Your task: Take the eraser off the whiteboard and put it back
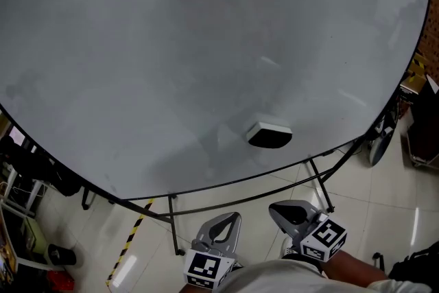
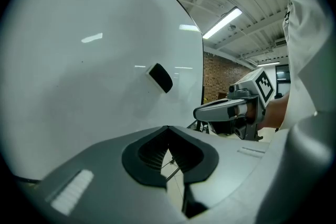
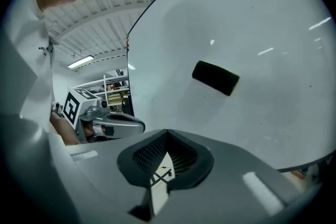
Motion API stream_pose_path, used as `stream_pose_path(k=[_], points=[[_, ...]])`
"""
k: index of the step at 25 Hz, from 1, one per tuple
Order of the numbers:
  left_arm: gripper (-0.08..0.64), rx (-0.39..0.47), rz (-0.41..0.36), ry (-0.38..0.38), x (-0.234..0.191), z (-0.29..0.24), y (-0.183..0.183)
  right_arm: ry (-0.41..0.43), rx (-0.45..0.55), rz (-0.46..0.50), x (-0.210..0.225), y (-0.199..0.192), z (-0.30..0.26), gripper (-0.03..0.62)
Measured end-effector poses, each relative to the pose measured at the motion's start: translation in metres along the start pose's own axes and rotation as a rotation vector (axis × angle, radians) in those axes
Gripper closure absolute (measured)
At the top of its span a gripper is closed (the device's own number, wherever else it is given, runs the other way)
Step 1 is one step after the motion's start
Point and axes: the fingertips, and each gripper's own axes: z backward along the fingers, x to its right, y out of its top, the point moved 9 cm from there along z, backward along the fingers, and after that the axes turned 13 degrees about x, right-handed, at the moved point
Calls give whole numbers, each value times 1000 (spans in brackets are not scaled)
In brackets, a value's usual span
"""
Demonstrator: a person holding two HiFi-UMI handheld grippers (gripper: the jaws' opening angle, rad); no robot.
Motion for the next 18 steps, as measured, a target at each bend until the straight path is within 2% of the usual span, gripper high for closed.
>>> stream_pose_path(k=[4, 7, 12, 15, 18], points=[[543, 25, 3, 55, 8, -17, 3, 35, -22, 49, 21, 6, 8, 591], [543, 17, -3, 75, 16, -25, 1, 46, -39, 138, 31, 10, 13, 591], [543, 12, -31, 82, 24, -30, 5, 55, -115, 463, 29, 30, 5, 573], [543, -3, -33, 83, 27, -29, 3, 39, -59, 605, 27, 41, -4, 510], [543, -18, -21, 84, 29, -27, 0, 21, -48, 716, 28, 50, -12, 509]])
